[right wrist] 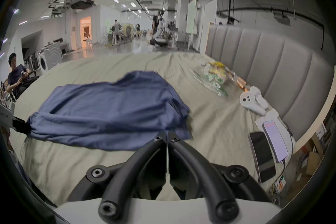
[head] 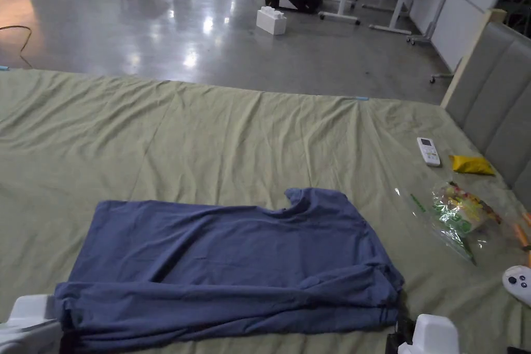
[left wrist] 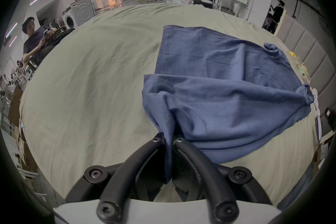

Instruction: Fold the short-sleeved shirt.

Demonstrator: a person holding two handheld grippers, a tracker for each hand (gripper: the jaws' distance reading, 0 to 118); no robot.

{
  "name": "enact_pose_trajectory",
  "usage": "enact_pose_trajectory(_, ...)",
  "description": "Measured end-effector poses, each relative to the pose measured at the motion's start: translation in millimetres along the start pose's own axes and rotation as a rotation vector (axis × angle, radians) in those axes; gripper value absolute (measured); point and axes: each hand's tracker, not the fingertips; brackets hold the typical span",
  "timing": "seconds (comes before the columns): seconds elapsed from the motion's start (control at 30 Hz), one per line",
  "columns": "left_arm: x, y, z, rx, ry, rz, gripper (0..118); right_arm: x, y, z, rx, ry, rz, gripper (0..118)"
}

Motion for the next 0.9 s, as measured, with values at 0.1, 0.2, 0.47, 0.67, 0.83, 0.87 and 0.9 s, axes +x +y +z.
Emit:
enact_pose_trajectory(0.1,-5,1,14,0.046,0.013,-0.011,7,23,-3,-16,-0.100,0.006,-0.022,32)
enact_pose_trajectory(0.2,-7,5,32,0.068,0.003,-0.020,7,38,-1,-35,-0.159,0.025,-0.029,48)
enact_pose_trajectory(0.47,1,7,41,0.074,0.014,-0.044,7,33,17,-84,-0.241,0.109,-0.008,72)
enact_pose_trajectory(0.67,1,8,38,0.065,0.016,-0.050,7,21,14,-128,-0.347,0.120,0.058,73)
enact_pose_trajectory(0.83,4,6,36,0.058,0.024,-0.056,7,10,21,-134,-0.380,0.121,0.089,69)
enact_pose_trajectory(0.87,4,6,35,0.056,0.024,-0.058,7,8,21,-134,-0.380,0.124,0.092,66)
enact_pose_trajectory(0.9,5,5,35,0.055,0.025,-0.058,7,7,22,-135,-0.386,0.135,0.086,61)
